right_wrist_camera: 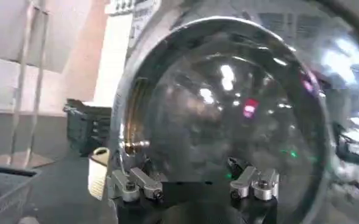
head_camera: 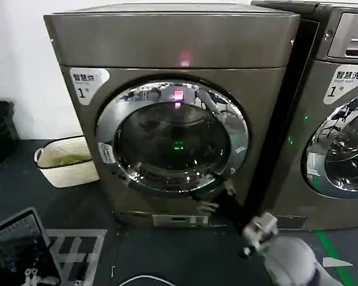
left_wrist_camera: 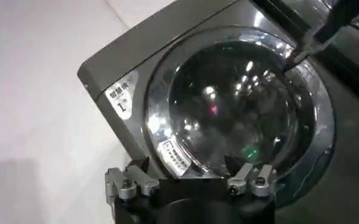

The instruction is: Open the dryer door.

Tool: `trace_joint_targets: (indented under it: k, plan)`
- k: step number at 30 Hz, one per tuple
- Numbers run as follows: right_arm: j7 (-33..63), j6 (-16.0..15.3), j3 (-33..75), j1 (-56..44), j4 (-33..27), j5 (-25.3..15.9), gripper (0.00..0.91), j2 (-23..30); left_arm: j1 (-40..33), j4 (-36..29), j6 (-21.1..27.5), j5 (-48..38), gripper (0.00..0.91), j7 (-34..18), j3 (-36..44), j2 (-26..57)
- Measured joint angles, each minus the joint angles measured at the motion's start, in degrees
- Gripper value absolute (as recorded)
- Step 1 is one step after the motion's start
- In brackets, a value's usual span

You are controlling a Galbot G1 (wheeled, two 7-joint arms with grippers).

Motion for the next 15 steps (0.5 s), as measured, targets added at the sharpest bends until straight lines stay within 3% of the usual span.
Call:
trace_joint_targets:
  k: [15]
  plan:
    - [1.54,0.08,-12.48,14.82,-11.49,-1.57,0.907,7.47,-0.15,-0.53,0.00,0.04,0.907,0.00,-1.27,-1.20]
